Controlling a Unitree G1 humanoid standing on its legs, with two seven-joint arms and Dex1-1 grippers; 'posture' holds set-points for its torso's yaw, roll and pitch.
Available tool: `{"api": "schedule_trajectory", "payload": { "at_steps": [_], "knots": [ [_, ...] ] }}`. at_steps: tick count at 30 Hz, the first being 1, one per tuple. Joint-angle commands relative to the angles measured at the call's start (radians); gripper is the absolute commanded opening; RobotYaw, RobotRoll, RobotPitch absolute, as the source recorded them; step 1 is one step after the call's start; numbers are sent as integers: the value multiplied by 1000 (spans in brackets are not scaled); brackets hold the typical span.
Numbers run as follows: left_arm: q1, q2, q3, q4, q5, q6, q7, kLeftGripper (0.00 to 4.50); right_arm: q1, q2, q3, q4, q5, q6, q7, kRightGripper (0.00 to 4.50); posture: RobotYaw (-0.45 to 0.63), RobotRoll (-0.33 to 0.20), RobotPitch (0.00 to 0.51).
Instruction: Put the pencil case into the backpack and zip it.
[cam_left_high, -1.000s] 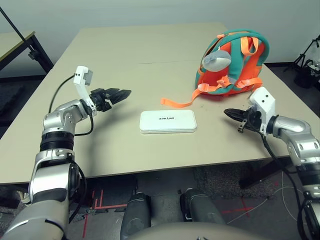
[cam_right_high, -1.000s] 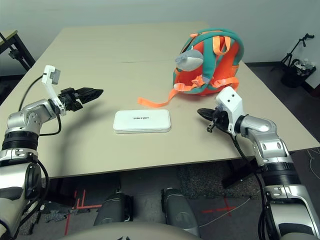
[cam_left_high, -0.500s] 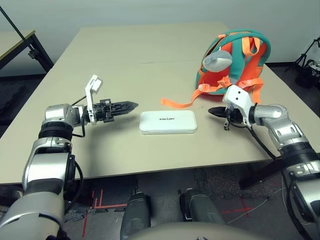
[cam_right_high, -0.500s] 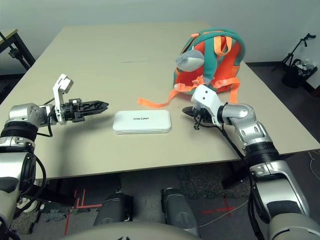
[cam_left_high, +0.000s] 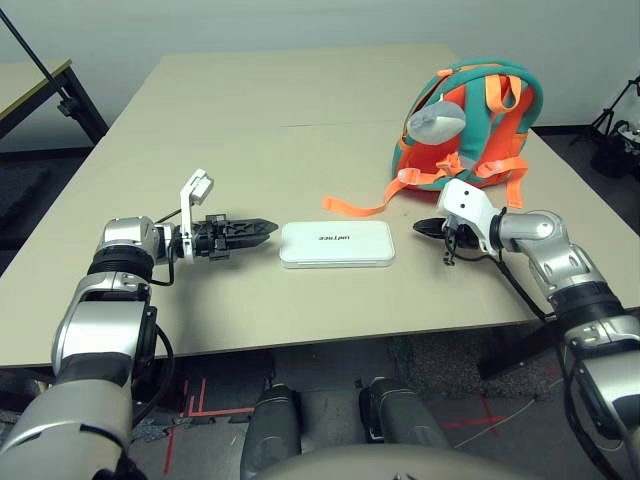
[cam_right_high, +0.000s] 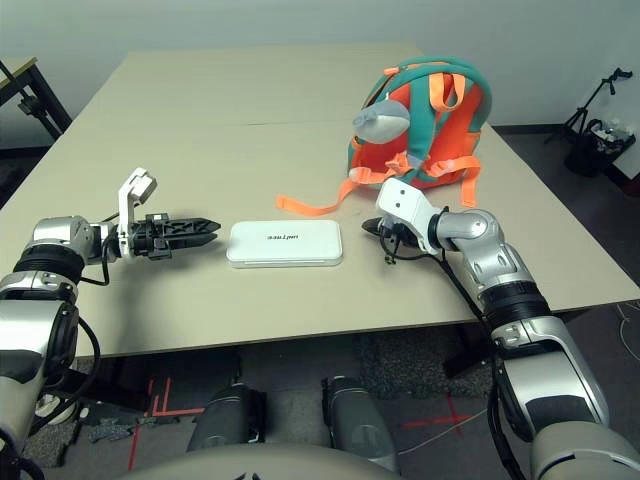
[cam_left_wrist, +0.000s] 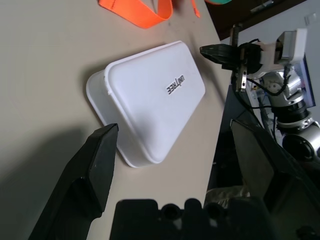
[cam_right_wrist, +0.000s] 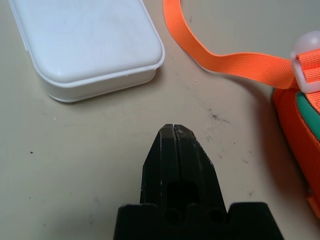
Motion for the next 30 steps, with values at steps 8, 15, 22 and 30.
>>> {"api": "schedule_trajectory", "payload": {
  "at_steps": [8,15,22,30],
  "knots": [
    [-31,-16,-5,73,76,-45,46,4500,-42,18,52,76,-86,-70,-26,20,-184,0,6],
    [-36,-25,4,103,95,-44,64,4500,-65,30,116,111,-162,-121,-29,20,-187,0,3],
    [-40,-30,10,111,103,-44,74,4500,-77,63,151,108,-188,-131,-12,20,-184,0,3],
    [-41,-29,27,116,97,-34,78,4500,-96,114,177,96,-191,-128,-3,20,-180,0,8]
  ]
}}
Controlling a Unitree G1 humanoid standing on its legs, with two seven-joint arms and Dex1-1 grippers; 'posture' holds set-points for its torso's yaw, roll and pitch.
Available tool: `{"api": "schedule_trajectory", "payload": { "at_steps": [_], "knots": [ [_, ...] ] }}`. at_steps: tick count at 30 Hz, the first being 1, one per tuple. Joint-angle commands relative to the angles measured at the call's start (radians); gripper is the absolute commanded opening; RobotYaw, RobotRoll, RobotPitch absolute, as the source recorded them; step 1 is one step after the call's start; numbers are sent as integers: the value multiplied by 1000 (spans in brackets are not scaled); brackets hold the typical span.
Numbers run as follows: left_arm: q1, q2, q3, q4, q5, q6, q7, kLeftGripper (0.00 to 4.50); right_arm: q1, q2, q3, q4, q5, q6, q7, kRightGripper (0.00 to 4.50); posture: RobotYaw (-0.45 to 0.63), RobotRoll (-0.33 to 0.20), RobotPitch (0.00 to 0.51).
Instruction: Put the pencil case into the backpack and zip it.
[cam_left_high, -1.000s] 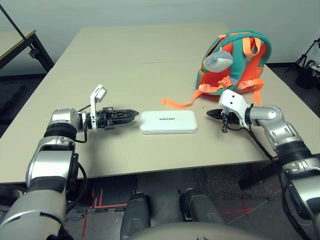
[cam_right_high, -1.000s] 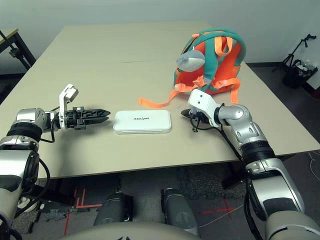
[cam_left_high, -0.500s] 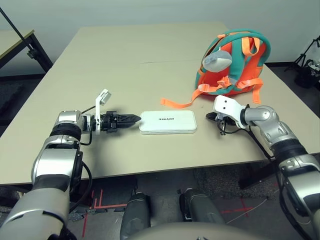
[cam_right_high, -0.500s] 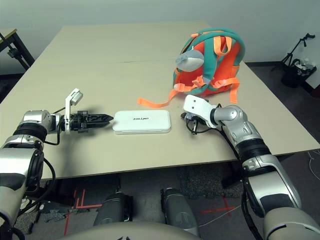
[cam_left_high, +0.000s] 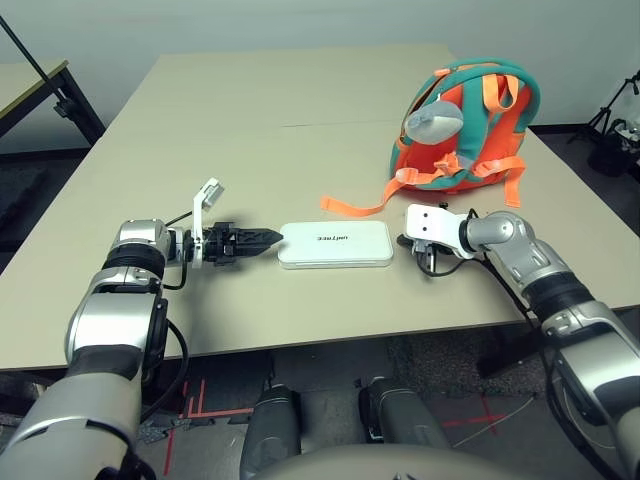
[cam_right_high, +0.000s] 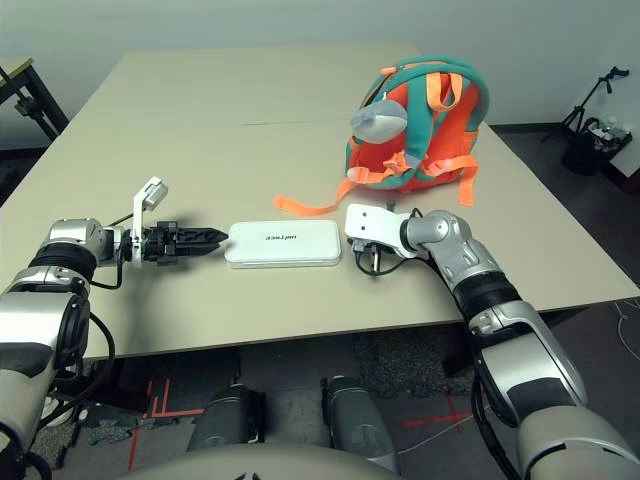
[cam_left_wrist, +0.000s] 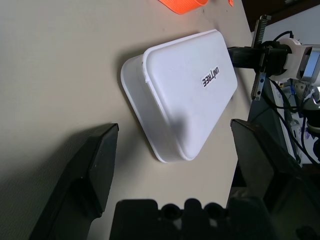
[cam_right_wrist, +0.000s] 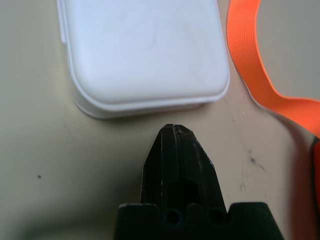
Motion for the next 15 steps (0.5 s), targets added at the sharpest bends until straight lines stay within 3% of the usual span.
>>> {"api": "schedule_trajectory", "payload": {
  "at_steps": [1,15],
  "knots": [
    [-7,-4,6,17,16,4,16,4500,-15,24,33,-9,-16,-2,18,20,-180,0,8],
    [0,-1,-7,20,39,8,19,4500,-56,112,70,-22,-33,-5,31,20,-176,0,7]
  ]
}}
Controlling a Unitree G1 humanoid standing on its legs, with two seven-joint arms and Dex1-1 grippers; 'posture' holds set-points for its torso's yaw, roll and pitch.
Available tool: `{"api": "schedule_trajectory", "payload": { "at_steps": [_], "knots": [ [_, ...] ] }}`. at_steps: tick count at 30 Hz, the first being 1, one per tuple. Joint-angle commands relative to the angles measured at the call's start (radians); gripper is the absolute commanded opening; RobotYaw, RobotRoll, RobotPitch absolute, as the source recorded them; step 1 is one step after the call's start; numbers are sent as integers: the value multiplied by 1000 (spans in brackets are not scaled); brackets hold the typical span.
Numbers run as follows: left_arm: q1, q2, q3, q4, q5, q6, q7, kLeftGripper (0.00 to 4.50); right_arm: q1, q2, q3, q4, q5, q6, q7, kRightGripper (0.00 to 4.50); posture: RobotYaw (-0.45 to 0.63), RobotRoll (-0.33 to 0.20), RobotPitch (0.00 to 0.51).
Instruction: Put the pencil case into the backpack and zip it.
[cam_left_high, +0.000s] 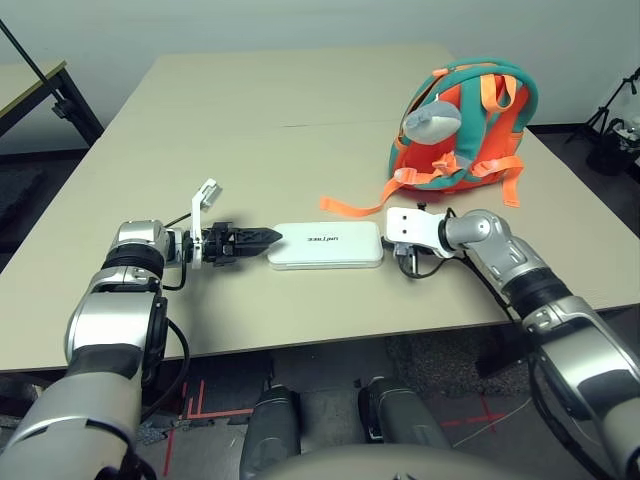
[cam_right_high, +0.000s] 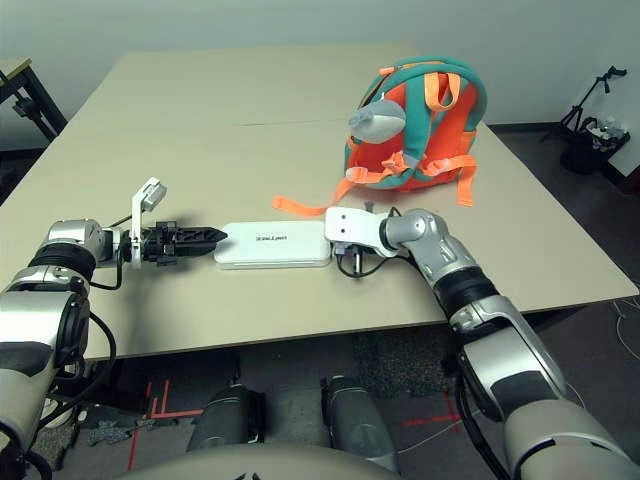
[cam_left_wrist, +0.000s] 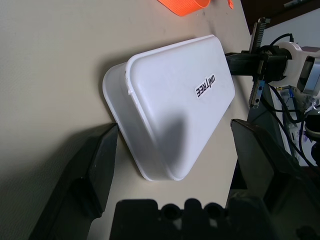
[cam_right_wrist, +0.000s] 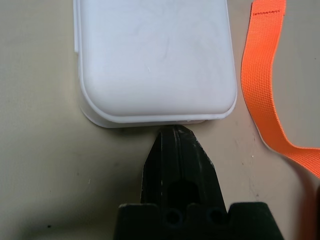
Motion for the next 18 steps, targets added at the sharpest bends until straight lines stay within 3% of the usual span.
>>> {"api": "schedule_trajectory", "payload": {
  "at_steps": [1,18],
  "knots": [
    [0,-7,-11,11,28,6,18,4500,-28,55,38,-18,0,-9,17,20,-176,0,6],
    [-8,7,12,15,31,57,21,4500,-87,156,54,77,-40,-48,7,20,-165,0,5]
  ]
}}
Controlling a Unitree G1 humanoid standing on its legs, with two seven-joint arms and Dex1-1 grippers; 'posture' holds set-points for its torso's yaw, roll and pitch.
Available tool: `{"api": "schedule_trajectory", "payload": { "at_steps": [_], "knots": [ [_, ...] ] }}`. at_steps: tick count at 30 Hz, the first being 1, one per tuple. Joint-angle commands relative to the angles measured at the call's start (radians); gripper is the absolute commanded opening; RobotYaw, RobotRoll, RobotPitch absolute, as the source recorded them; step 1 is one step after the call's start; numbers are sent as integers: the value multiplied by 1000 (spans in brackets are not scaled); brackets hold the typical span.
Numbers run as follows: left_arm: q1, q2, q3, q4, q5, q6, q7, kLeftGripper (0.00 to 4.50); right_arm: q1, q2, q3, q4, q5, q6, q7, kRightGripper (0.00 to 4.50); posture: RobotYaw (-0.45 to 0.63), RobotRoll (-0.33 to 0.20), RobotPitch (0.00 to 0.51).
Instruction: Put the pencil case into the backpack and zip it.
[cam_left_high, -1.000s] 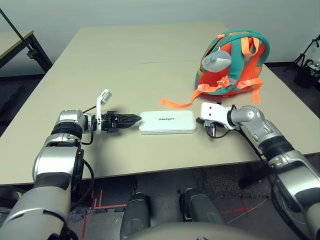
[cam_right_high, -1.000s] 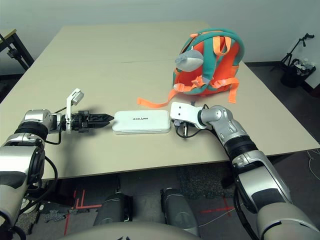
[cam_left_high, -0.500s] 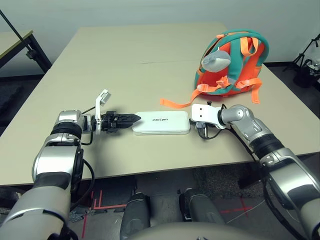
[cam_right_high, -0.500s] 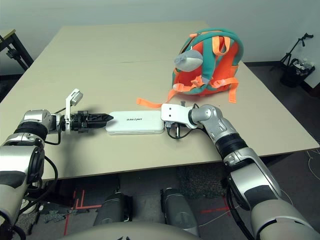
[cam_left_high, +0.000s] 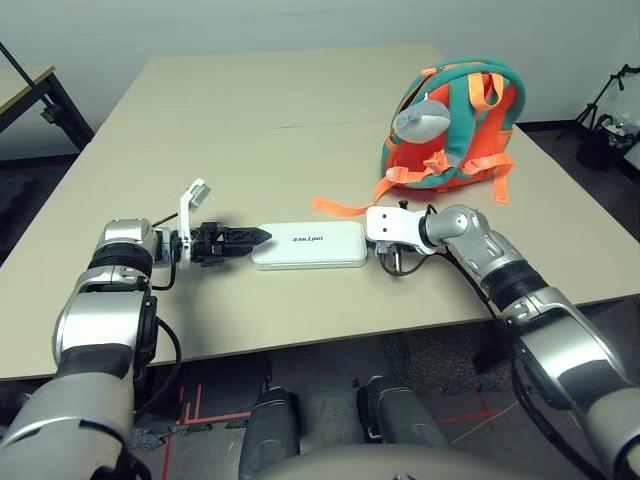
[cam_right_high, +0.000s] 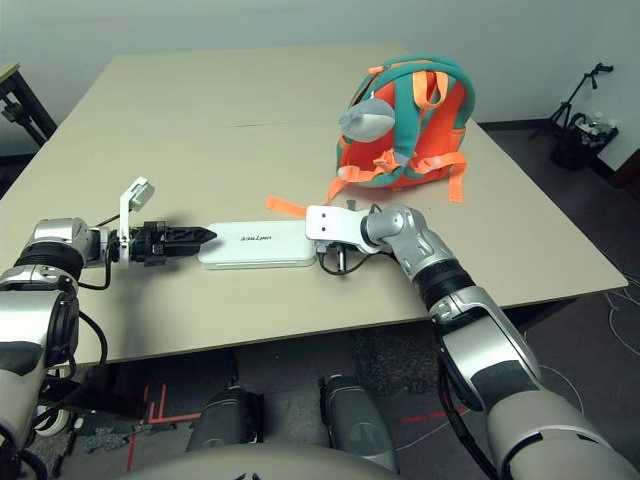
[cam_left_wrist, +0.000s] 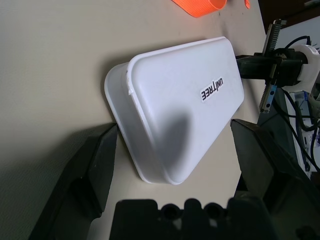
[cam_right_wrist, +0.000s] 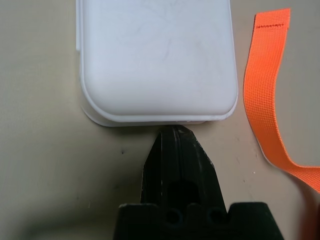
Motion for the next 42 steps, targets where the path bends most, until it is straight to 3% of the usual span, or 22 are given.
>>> {"api": "schedule_trajectory", "payload": {
  "at_steps": [1,9,16,23,26,30,35,38,42],
  "knots": [
    [-5,-30,-3,10,6,23,3,4500,-23,70,33,-1,20,-47,6,20,-165,0,5],
    [-5,-40,-1,1,5,36,-11,4500,-15,102,37,-1,23,-52,11,20,-166,0,7],
    [-4,-36,12,-6,-5,9,-24,4500,-5,60,23,0,28,-57,15,20,-169,0,5],
    [3,-40,45,-9,-25,-2,-13,2264,60,-13,-7,-36,67,-43,17,0,-153,0,0],
    [2,-34,70,-19,-48,-3,-6,1529,103,-62,-37,-64,105,-17,15,0,-145,0,0],
    [9,-25,100,-44,-78,-4,-3,1410,159,-117,-98,-107,166,38,7,0,-134,0,0],
    [28,-20,161,-120,-131,-10,15,1391,249,-191,-261,-203,315,195,-1,0,-119,0,0],
    [53,-18,205,-227,-176,7,27,1391,321,-240,-394,-339,445,349,-6,634,-116,0,0],
    [98,-18,268,-393,-248,47,75,1391,359,-303,-564,-506,599,533,-37,2075,-127,0,0]
  ]
}}
